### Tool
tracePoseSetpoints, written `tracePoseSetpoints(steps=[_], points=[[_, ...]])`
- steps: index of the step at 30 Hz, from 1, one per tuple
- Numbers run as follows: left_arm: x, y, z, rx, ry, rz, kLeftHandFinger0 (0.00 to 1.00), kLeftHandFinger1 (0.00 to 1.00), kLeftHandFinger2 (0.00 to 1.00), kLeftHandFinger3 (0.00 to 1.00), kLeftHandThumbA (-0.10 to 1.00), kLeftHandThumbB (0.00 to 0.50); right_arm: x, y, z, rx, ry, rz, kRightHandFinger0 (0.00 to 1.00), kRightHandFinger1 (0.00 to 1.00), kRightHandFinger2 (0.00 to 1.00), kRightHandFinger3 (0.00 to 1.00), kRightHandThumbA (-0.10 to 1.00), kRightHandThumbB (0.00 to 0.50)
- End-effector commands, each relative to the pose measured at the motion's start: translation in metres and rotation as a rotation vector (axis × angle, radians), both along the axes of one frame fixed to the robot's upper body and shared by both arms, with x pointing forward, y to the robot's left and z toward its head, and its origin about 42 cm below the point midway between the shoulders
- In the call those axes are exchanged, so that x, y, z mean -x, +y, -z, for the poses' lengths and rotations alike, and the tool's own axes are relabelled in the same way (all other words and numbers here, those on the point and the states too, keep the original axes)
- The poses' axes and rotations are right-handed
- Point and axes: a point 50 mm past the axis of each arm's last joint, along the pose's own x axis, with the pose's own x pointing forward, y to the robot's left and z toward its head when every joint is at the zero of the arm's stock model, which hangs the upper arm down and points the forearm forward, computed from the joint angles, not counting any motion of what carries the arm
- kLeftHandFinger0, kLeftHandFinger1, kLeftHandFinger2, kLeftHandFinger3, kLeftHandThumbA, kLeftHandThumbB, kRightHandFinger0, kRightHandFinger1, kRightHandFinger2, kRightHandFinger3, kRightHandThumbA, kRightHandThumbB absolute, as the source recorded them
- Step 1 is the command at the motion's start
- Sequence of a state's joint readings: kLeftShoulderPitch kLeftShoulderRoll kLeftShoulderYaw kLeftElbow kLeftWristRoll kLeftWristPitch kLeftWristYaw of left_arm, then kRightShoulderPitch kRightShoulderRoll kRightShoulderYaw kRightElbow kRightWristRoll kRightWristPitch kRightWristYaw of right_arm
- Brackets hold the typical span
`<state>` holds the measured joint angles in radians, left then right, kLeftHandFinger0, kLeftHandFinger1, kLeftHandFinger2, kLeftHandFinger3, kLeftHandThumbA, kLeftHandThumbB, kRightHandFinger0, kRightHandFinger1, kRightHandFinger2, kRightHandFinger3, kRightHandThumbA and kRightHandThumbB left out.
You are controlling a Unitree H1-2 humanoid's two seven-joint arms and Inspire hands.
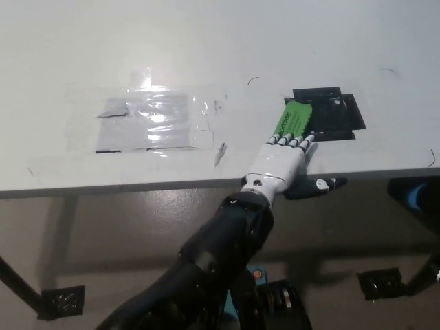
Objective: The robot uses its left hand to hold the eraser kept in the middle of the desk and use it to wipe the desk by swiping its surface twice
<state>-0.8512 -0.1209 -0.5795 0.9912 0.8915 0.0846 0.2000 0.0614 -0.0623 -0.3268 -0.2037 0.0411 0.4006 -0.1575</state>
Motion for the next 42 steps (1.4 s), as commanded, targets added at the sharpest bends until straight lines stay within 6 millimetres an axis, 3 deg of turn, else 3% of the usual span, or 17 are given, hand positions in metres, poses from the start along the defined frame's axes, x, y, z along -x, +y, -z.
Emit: tracePoseSetpoints(steps=[1, 7, 14, 16, 22, 24, 30, 33, 35, 36, 38, 39, 42], points=[[0.037, 0.094, 0.114, -0.134, 0.471, -0.189, 1.0, 1.0, 1.0, 1.0, 1.0, 0.409, -0.004, -0.008, -0.022, 0.074, -0.087, 0.027, 1.0, 1.0, 1.0, 1.0, 1.0, 0.018], [0.048, 0.153, 0.133, -0.059, 0.507, -0.346, 1.0, 1.0, 1.0, 1.0, 1.0, 0.361, 0.001, -0.013, -0.02, 0.075, -0.075, 0.037, 1.0, 1.0, 1.0, 1.0, 1.0, 0.021], [0.068, 0.21, 0.149, 0.054, 0.564, -0.532, 1.0, 1.0, 1.0, 1.0, 1.0, 0.365, 0.004, -0.016, -0.018, 0.068, -0.079, 0.051, 1.0, 1.0, 1.0, 1.0, 1.0, 0.0], [0.071, 0.213, 0.15, 0.08, 0.564, -0.542, 1.0, 1.0, 1.0, 1.0, 1.0, 0.356, 0.005, -0.017, -0.017, 0.07, -0.077, 0.053, 1.0, 1.0, 1.0, 1.0, 1.0, 0.0], [0.084, 0.231, 0.157, 0.14, 0.592, -0.637, 1.0, 1.0, 1.0, 1.0, 1.0, 0.428, 0.007, -0.017, -0.016, 0.071, -0.072, 0.054, 1.0, 1.0, 1.0, 1.0, 1.0, 0.0], [0.091, 0.239, 0.162, 0.17, 0.615, -0.686, 1.0, 1.0, 1.0, 1.0, 1.0, 0.389, 0.006, -0.017, -0.015, 0.06, -0.078, 0.048, 1.0, 1.0, 1.0, 1.0, 1.0, 0.005], [0.096, 0.257, 0.164, 0.154, 0.604, -0.705, 1.0, 1.0, 1.0, 1.0, 1.0, 0.39, 0.01, -0.019, -0.015, 0.069, -0.064, 0.059, 1.0, 1.0, 1.0, 1.0, 1.0, 0.0], [0.098, 0.269, 0.162, 0.123, 0.589, -0.711, 1.0, 1.0, 1.0, 1.0, 1.0, 0.463, 0.01, -0.018, -0.014, 0.059, -0.069, 0.064, 1.0, 1.0, 1.0, 1.0, 1.0, 0.009], [0.096, 0.277, 0.163, 0.103, 0.596, -0.727, 1.0, 1.0, 1.0, 1.0, 1.0, 0.451, 0.011, -0.018, -0.014, 0.059, -0.064, 0.065, 1.0, 1.0, 1.0, 1.0, 1.0, 0.008], [0.097, 0.283, 0.162, 0.088, 0.592, -0.737, 1.0, 1.0, 1.0, 1.0, 1.0, 0.418, 0.012, -0.018, -0.013, 0.053, -0.064, 0.063, 1.0, 1.0, 1.0, 1.0, 1.0, 0.012], [0.098, 0.285, 0.162, 0.081, 0.592, -0.739, 1.0, 1.0, 1.0, 1.0, 1.0, 0.414, 0.014, -0.019, -0.012, 0.05, -0.062, 0.064, 1.0, 1.0, 1.0, 1.0, 1.0, 0.011], [0.101, 0.289, 0.16, 0.061, 0.581, -0.754, 1.0, 1.0, 1.0, 1.0, 1.0, 0.379, 0.015, -0.02, -0.012, 0.047, -0.062, 0.075, 1.0, 1.0, 1.0, 1.0, 1.0, 0.008], [0.106, 0.302, 0.158, 0.077, 0.573, -0.766, 1.0, 1.0, 1.0, 1.0, 1.0, 0.37, 0.015, -0.022, -0.012, 0.047, -0.06, 0.083, 1.0, 1.0, 1.0, 1.0, 1.0, 0.008]])
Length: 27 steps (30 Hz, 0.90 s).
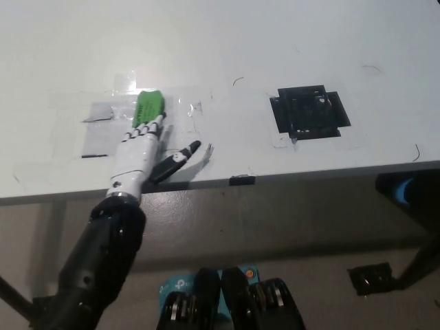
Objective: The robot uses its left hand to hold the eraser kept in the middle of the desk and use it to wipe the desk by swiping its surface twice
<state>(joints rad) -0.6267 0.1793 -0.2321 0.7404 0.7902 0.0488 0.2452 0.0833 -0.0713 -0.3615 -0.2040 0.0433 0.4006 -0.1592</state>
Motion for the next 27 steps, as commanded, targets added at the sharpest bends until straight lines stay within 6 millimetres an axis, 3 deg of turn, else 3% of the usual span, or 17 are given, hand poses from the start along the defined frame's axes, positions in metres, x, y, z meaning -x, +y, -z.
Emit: tracePoseSetpoints(steps=[1, 9, 12, 15, 18, 23, 25, 27], points=[[0.112, 0.093, 0.141, 0.005, 0.661, -0.286, 1.0, 1.0, 1.0, 1.0, 1.0, 0.37, 0.004, -0.009, -0.015, 0.035, -0.077, 0.045, 1.0, 1.0, 1.0, 1.0, 1.0, 0.008], [0.117, 0.097, 0.143, -0.002, 0.675, -0.297, 1.0, 1.0, 1.0, 1.0, 1.0, 0.445, 0.009, -0.008, -0.012, 0.039, -0.07, 0.038, 1.0, 1.0, 1.0, 1.0, 1.0, 0.0], [0.117, 0.096, 0.146, 0.002, 0.691, -0.295, 1.0, 1.0, 1.0, 1.0, 1.0, 0.413, 0.008, -0.008, -0.013, 0.045, -0.071, 0.037, 1.0, 1.0, 1.0, 1.0, 1.0, 0.001], [0.119, 0.094, 0.146, 0.034, 0.716, -0.293, 1.0, 1.0, 1.0, 1.0, 1.0, 0.419, 0.008, -0.009, -0.012, 0.036, -0.078, 0.038, 1.0, 1.0, 1.0, 1.0, 1.0, 0.003], [0.119, 0.091, 0.148, 0.036, 0.729, -0.289, 1.0, 1.0, 1.0, 1.0, 1.0, 0.378, 0.008, -0.009, -0.013, 0.04, -0.072, 0.038, 1.0, 1.0, 1.0, 1.0, 1.0, 0.011], [0.115, 0.083, 0.147, 0.031, 0.731, -0.264, 1.0, 1.0, 1.0, 1.0, 1.0, 0.426, 0.007, -0.009, -0.015, 0.044, -0.077, 0.033, 1.0, 1.0, 1.0, 1.0, 1.0, 0.015], [0.113, 0.08, 0.146, 0.024, 0.705, -0.24, 1.0, 1.0, 1.0, 1.0, 1.0, 0.393, 0.007, -0.01, -0.015, 0.042, -0.074, 0.04, 1.0, 1.0, 1.0, 1.0, 1.0, 0.025], [0.107, 0.078, 0.139, 0.033, 0.677, -0.215, 1.0, 1.0, 1.0, 1.0, 1.0, 0.399, 0.007, -0.01, -0.015, 0.05, -0.071, 0.033, 1.0, 1.0, 1.0, 1.0, 1.0, 0.053]])
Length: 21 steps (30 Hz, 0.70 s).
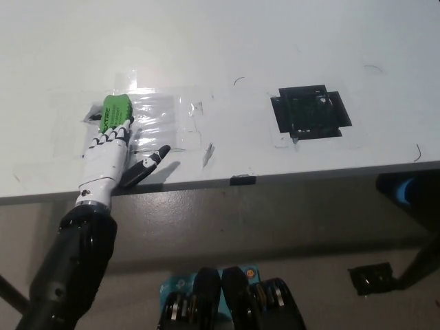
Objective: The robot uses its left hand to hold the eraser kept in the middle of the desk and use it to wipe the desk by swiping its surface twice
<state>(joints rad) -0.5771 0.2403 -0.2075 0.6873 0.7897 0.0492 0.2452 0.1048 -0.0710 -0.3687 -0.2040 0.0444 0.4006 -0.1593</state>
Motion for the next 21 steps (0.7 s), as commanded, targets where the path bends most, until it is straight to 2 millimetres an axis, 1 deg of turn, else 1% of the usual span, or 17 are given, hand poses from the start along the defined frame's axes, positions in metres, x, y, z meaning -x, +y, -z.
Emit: tracePoseSetpoints(steps=[1, 2, 3, 4, 6, 7, 8, 9, 10, 11, 12, 13, 14, 16, 17, 20, 21], points=[[0.091, 0.04, 0.131, 0.06, 0.655, -0.149, 1.0, 1.0, 1.0, 1.0, 1.0, 0.41, -0.001, -0.008, -0.018, 0.053, -0.089, 0.018, 1.0, 1.0, 1.0, 1.0, 1.0, 0.049], [0.083, 0.037, 0.122, 0.036, 0.61, -0.109, 1.0, 1.0, 1.0, 1.0, 1.0, 0.412, 0.001, -0.008, -0.017, 0.055, -0.086, 0.014, 1.0, 1.0, 1.0, 1.0, 1.0, 0.048], [0.065, 0.032, 0.093, 0.04, 0.499, -0.055, 1.0, 1.0, 1.0, 1.0, 1.0, 0.444, 0.001, -0.008, -0.018, 0.058, -0.082, 0.012, 1.0, 1.0, 1.0, 1.0, 1.0, 0.058], [0.054, 0.03, 0.08, 0.012, 0.447, -0.037, 1.0, 1.0, 1.0, 1.0, 1.0, 0.446, 0.002, -0.008, -0.016, 0.047, -0.077, 0.022, 1.0, 1.0, 1.0, 1.0, 1.0, 0.071], [0.035, 0.029, 0.055, -0.019, 0.364, -0.006, 1.0, 1.0, 1.0, 1.0, 1.0, 0.456, 0.003, -0.007, -0.015, 0.044, -0.074, 0.016, 1.0, 1.0, 1.0, 1.0, 1.0, 0.048], [0.029, 0.028, 0.045, -0.032, 0.337, 0.007, 1.0, 1.0, 1.0, 1.0, 1.0, 0.458, 0.004, -0.007, -0.015, 0.046, -0.074, 0.01, 1.0, 1.0, 1.0, 1.0, 1.0, 0.046], [0.017, 0.028, 0.028, -0.053, 0.298, 0.018, 1.0, 1.0, 1.0, 1.0, 1.0, 0.46, 0.004, -0.006, -0.016, 0.045, -0.07, 0.009, 1.0, 1.0, 1.0, 1.0, 1.0, 0.045], [0.006, 0.028, 0.011, -0.087, 0.249, 0.032, 1.0, 1.0, 1.0, 1.0, 1.0, 0.43, 0.005, -0.006, -0.015, 0.045, -0.07, 0.006, 1.0, 1.0, 1.0, 1.0, 1.0, 0.043], [0.007, 0.028, 0.012, -0.088, 0.251, 0.032, 1.0, 1.0, 1.0, 1.0, 1.0, 0.429, 0.006, -0.005, -0.014, 0.044, -0.068, 0.006, 1.0, 1.0, 1.0, 1.0, 1.0, 0.043], [-0.013, 0.028, -0.016, -0.154, 0.187, 0.033, 1.0, 1.0, 1.0, 1.0, 1.0, 0.43, 0.008, -0.005, -0.013, 0.036, -0.061, 0.002, 1.0, 1.0, 1.0, 1.0, 1.0, 0.044], [-0.033, 0.032, -0.042, -0.221, 0.159, 0.036, 1.0, 1.0, 1.0, 1.0, 1.0, 0.444, 0.012, -0.003, -0.01, 0.039, -0.049, -0.002, 1.0, 1.0, 1.0, 1.0, 1.0, 0.029], [-0.032, 0.032, -0.04, -0.223, 0.163, 0.038, 1.0, 1.0, 1.0, 1.0, 1.0, 0.446, 0.013, -0.002, -0.009, 0.037, -0.046, -0.001, 1.0, 1.0, 1.0, 1.0, 1.0, 0.028], [-0.036, 0.033, -0.047, -0.245, 0.147, 0.036, 1.0, 1.0, 1.0, 1.0, 1.0, 0.463, 0.015, -0.001, -0.009, 0.036, -0.043, 0.001, 1.0, 1.0, 1.0, 1.0, 1.0, 0.029], [-0.046, 0.039, -0.063, -0.31, 0.097, 0.047, 1.0, 1.0, 1.0, 1.0, 1.0, 0.461, 0.018, 0.0, -0.009, 0.027, -0.043, 0.007, 1.0, 1.0, 1.0, 1.0, 1.0, 0.026], [-0.05, 0.044, -0.068, -0.34, 0.08, 0.042, 1.0, 1.0, 1.0, 1.0, 1.0, 0.49, 0.019, 0.0, -0.008, 0.029, -0.042, 0.009, 1.0, 1.0, 1.0, 1.0, 1.0, 0.024], [-0.054, 0.049, -0.073, -0.361, 0.067, 0.037, 1.0, 1.0, 1.0, 1.0, 1.0, 0.485, 0.021, -0.002, -0.008, 0.033, -0.035, 0.011, 1.0, 1.0, 1.0, 1.0, 1.0, 0.022], [-0.056, 0.051, -0.085, -0.355, 0.027, 0.037, 1.0, 1.0, 1.0, 1.0, 1.0, 0.472, 0.021, -0.002, -0.009, 0.042, -0.028, 0.005, 1.0, 1.0, 1.0, 1.0, 1.0, 0.023]])
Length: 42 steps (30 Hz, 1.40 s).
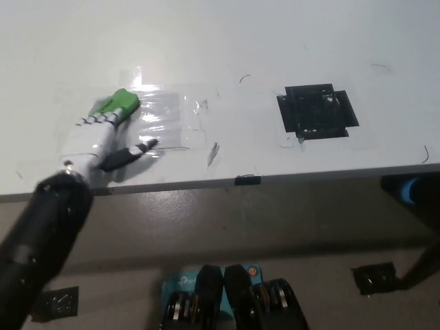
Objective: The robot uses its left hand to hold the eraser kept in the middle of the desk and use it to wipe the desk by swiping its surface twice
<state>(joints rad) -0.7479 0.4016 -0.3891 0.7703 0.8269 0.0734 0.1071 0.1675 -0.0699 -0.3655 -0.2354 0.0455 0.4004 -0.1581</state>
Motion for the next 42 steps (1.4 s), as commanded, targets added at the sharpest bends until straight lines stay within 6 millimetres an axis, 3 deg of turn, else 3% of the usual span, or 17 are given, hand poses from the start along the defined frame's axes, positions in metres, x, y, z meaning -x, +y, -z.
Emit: tracePoseSetpoints(steps=[1, 13, 18, 20, 23, 26, 27, 29, 30, 32, 35, 37, 38, 39, 40, 41, 42], points=[[-0.014, 0.014, -0.033, -0.045, -0.06, -0.012, 1.0, 1.0, 1.0, 1.0, 1.0, 0.481, -0.001, 0.0, -0.014, 0.031, -0.056, -0.002, 1.0, 1.0, 1.0, 1.0, 1.0, 0.017], [0.021, -0.019, -0.07, 0.188, -0.244, 0.111, 1.0, 1.0, 1.0, 1.0, 1.0, 0.36, -0.003, -0.003, -0.017, 0.05, -0.048, -0.031, 1.0, 1.0, 1.0, 1.0, 1.0, 0.032], [0.031, -0.029, -0.082, 0.194, -0.269, 0.159, 1.0, 1.0, 1.0, 1.0, 1.0, 0.316, -0.005, -0.002, -0.016, 0.038, -0.043, -0.029, 1.0, 1.0, 1.0, 1.0, 1.0, 0.096], [0.034, -0.031, -0.088, 0.19, -0.292, 0.176, 1.0, 1.0, 1.0, 1.0, 1.0, 0.323, -0.005, -0.002, -0.017, 0.034, -0.04, -0.034, 1.0, 1.0, 1.0, 1.0, 1.0, 0.108], [0.052, -0.045, -0.114, 0.255, -0.38, 0.226, 1.0, 1.0, 1.0, 1.0, 1.0, 0.436, -0.006, -0.004, -0.015, 0.046, -0.04, -0.044, 1.0, 1.0, 1.0, 1.0, 1.0, 0.116], [0.071, -0.051, -0.12, 0.275, -0.41, 0.237, 1.0, 1.0, 1.0, 1.0, 1.0, 0.426, -0.007, -0.004, -0.016, 0.045, -0.044, -0.046, 1.0, 1.0, 1.0, 1.0, 1.0, 0.104], [0.082, -0.054, -0.121, 0.297, -0.408, 0.239, 1.0, 1.0, 1.0, 1.0, 1.0, 0.382, -0.008, -0.005, -0.016, 0.049, -0.038, -0.041, 1.0, 1.0, 1.0, 1.0, 1.0, 0.101], [0.093, -0.056, -0.119, 0.314, -0.414, 0.248, 1.0, 1.0, 1.0, 1.0, 1.0, 0.396, -0.008, -0.005, -0.017, 0.056, -0.042, -0.045, 1.0, 1.0, 1.0, 1.0, 1.0, 0.094], [0.124, -0.063, -0.105, 0.358, -0.418, 0.248, 1.0, 1.0, 1.0, 1.0, 1.0, 0.398, -0.008, -0.005, -0.017, 0.054, -0.039, -0.046, 1.0, 1.0, 1.0, 1.0, 1.0, 0.107], [0.159, -0.073, -0.084, 0.399, -0.418, 0.265, 1.0, 1.0, 1.0, 1.0, 1.0, 0.427, -0.008, -0.004, -0.017, 0.044, -0.039, -0.047, 1.0, 1.0, 1.0, 1.0, 1.0, 0.115], [0.191, -0.082, -0.062, 0.422, -0.398, 0.276, 1.0, 1.0, 1.0, 1.0, 1.0, 0.425, -0.008, -0.003, -0.018, 0.044, -0.042, -0.046, 1.0, 1.0, 1.0, 1.0, 1.0, 0.111], [0.207, -0.083, -0.052, 0.423, -0.384, 0.273, 1.0, 1.0, 1.0, 1.0, 1.0, 0.417, -0.013, -0.001, -0.017, 0.037, -0.039, -0.051, 1.0, 1.0, 1.0, 1.0, 1.0, 0.108], [0.229, -0.088, -0.031, 0.432, -0.351, 0.268, 1.0, 1.0, 1.0, 1.0, 1.0, 0.348, -0.013, 0.0, -0.017, 0.047, -0.04, -0.052, 1.0, 1.0, 1.0, 1.0, 1.0, 0.088], [0.246, -0.092, -0.016, 0.45, -0.314, 0.26, 1.0, 1.0, 1.0, 1.0, 1.0, 0.337, -0.014, 0.0, -0.016, 0.045, -0.04, -0.052, 1.0, 1.0, 1.0, 1.0, 1.0, 0.088], [0.246, -0.092, -0.016, 0.45, -0.315, 0.259, 1.0, 1.0, 1.0, 1.0, 1.0, 0.396, -0.014, 0.0, -0.016, 0.045, -0.04, -0.052, 1.0, 1.0, 1.0, 1.0, 1.0, 0.083], [0.259, -0.096, 0.005, 0.505, -0.249, 0.248, 1.0, 1.0, 1.0, 1.0, 1.0, 0.352, -0.015, -0.001, -0.016, 0.041, -0.041, -0.051, 1.0, 1.0, 1.0, 1.0, 1.0, 0.083], [0.266, -0.098, 0.019, 0.536, -0.217, 0.239, 1.0, 1.0, 1.0, 1.0, 1.0, 0.349, -0.015, -0.001, -0.016, 0.042, -0.046, -0.049, 1.0, 1.0, 1.0, 1.0, 1.0, 0.083]])
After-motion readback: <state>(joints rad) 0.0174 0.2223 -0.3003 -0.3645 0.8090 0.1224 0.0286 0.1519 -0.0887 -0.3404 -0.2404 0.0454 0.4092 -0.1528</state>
